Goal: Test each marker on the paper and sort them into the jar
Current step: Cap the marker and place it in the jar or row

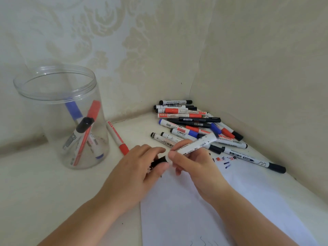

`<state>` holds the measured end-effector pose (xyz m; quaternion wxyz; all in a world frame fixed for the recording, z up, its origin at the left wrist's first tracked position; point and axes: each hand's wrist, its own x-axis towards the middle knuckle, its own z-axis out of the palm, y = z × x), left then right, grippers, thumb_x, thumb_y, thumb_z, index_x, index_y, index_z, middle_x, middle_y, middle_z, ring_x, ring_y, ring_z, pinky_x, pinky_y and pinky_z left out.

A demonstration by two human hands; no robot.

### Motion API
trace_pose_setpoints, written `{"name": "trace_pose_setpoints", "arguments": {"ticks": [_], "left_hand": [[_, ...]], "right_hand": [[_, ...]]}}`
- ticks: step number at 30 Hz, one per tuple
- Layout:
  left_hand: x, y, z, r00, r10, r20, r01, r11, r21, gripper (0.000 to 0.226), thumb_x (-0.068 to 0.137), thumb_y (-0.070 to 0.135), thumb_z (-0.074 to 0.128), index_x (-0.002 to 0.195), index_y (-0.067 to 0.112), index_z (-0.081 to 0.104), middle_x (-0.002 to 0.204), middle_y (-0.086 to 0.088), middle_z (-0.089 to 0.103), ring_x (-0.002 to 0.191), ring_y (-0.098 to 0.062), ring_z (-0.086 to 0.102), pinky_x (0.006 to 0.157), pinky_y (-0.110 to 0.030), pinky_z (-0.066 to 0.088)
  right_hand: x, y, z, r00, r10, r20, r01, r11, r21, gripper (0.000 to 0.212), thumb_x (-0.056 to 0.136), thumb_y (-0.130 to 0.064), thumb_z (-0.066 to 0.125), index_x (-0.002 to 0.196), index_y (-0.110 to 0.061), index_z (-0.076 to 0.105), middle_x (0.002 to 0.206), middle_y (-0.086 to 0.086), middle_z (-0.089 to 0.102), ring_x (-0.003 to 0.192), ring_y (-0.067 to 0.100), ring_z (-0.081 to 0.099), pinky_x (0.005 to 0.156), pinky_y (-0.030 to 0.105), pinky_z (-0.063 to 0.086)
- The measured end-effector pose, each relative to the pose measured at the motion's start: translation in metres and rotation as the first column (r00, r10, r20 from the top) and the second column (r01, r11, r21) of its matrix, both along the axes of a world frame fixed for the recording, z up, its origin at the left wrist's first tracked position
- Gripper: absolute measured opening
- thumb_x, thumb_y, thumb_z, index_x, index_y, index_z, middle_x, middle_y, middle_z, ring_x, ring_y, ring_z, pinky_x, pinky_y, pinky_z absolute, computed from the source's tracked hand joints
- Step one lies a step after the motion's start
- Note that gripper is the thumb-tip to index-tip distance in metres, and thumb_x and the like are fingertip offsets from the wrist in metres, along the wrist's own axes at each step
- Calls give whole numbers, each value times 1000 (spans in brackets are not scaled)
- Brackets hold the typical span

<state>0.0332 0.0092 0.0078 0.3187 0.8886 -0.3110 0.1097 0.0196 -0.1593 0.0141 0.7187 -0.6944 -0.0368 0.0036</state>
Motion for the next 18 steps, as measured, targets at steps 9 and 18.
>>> {"name": "trace_pose_setpoints", "arguments": {"ticks": [9, 18], "left_hand": [[-14, -7, 1, 994, -104, 38, 103, 995, 6, 8, 93, 33, 38, 86, 29, 36, 74, 21, 40, 68, -6, 40, 54, -21, 30], [-8, -2, -3, 994, -74, -79, 77, 997, 30, 37, 83, 69, 23, 100, 40, 38, 84, 17, 61, 73, -2, 54, 59, -27, 44]], "right_hand": [[-7, 5, 2, 998, 70, 10, -69, 998, -12, 17, 81, -23, 61, 66, -15, 58, 58, 10, 48, 50, 16, 40, 48, 27, 30], [-7, 3, -2, 993, 117, 8, -117, 991, 63, 18, 81, -20, 57, 65, -12, 54, 57, 12, 51, 51, 20, 45, 49, 24, 37]]}}
